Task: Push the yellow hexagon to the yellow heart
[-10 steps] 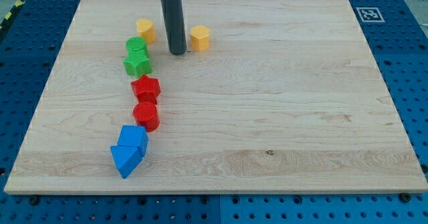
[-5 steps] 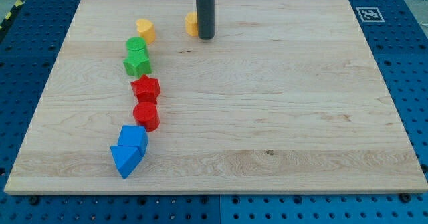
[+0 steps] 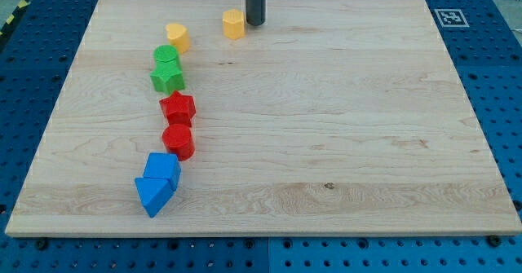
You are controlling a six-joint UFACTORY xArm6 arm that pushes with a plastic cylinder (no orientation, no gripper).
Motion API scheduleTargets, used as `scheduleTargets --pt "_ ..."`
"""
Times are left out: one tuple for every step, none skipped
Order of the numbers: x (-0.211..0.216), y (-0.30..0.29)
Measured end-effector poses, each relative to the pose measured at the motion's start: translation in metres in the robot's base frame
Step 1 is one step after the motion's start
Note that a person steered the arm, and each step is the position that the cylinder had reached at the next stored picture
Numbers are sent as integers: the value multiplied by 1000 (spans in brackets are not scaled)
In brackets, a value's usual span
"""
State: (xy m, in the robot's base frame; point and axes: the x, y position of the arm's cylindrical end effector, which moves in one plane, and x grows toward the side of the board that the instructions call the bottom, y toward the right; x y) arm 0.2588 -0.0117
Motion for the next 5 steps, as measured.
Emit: scheduleTargets --pt "3 8" --pt "12 8" --pt "13 5" --pt "13 -24" --pt "13 -66"
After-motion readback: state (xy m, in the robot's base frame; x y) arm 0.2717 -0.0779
